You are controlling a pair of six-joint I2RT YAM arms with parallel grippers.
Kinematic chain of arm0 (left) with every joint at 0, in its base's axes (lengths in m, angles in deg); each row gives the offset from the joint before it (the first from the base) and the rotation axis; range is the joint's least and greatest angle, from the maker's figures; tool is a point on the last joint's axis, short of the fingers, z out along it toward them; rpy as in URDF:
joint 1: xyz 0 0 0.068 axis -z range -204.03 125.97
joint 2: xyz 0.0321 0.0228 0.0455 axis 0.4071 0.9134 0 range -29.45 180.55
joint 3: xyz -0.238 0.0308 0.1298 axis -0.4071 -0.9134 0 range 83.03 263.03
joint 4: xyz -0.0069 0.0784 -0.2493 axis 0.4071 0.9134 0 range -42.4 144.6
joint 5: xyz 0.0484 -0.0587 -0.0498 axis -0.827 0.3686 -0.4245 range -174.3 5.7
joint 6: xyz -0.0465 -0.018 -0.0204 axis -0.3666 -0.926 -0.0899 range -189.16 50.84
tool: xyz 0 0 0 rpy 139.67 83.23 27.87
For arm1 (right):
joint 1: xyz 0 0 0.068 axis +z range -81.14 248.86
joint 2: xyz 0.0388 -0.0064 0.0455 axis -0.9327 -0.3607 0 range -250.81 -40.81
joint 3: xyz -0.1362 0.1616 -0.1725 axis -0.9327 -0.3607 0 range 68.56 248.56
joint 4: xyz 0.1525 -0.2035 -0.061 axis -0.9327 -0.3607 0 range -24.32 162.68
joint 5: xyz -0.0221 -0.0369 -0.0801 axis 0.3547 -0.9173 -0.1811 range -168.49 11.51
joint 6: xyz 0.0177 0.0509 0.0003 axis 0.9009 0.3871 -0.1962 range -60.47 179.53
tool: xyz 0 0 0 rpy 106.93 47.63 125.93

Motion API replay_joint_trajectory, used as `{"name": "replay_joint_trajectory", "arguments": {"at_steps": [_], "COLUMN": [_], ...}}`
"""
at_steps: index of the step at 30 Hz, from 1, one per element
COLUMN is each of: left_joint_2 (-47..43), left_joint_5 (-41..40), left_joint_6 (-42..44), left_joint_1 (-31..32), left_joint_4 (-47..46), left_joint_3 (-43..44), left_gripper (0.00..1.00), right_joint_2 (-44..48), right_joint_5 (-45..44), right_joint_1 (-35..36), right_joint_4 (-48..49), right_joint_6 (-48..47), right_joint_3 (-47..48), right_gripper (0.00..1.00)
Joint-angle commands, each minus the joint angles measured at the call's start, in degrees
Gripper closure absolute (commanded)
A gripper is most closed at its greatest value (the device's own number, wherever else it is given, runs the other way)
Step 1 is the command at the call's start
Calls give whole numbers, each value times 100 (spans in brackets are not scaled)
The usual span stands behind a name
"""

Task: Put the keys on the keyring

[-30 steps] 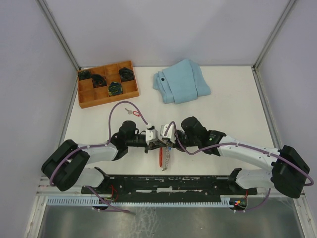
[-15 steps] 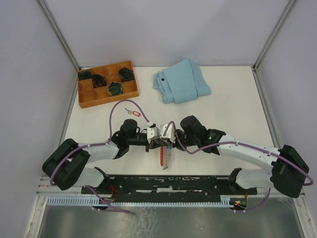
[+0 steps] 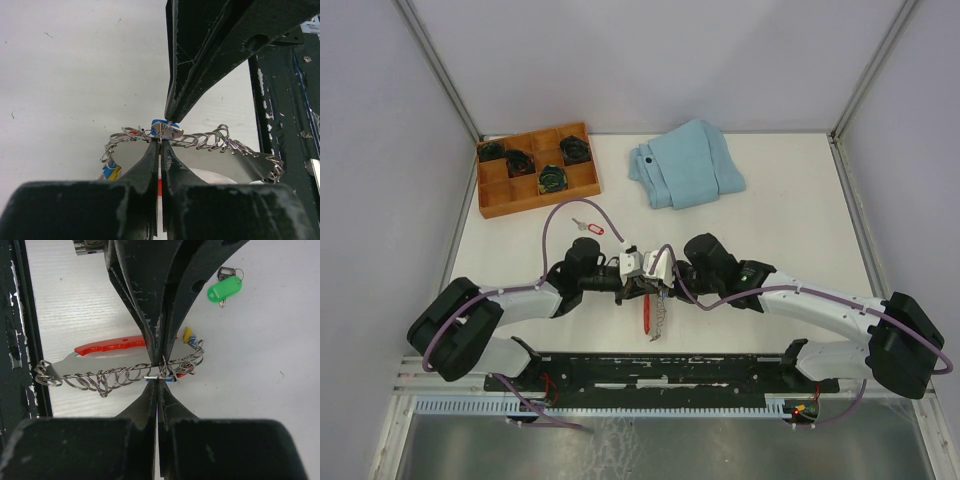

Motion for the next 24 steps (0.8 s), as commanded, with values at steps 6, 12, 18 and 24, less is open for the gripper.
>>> {"name": "replay_joint_trajectory", "arguments": {"at_steps": [6,12,18,24], "left_joint_2": [-134,-233,-380,-424], "left_joint_5": [-306,-369,-472,-526], "left_joint_6": [-974,-1158,-1298,-1610], "left_joint_1": [-62,-62,-71,-118], "left_joint_4": [-679,-609,-830,-1485], "left_joint_3": [150,187,61,-165], "left_gripper": [97,97,97,97], "right_joint_2": [-35,-140,-76,-96], "right_joint_5": [-187,-292,-495,-447], "right_joint_1": [12,11,12,6], "right_joint_4": [69,190,458,779], "right_joint_6": [-43,-25,77,246], "right_joint_3": [114,93,-57,-246], "right_gripper": [99,99,99,94]}}
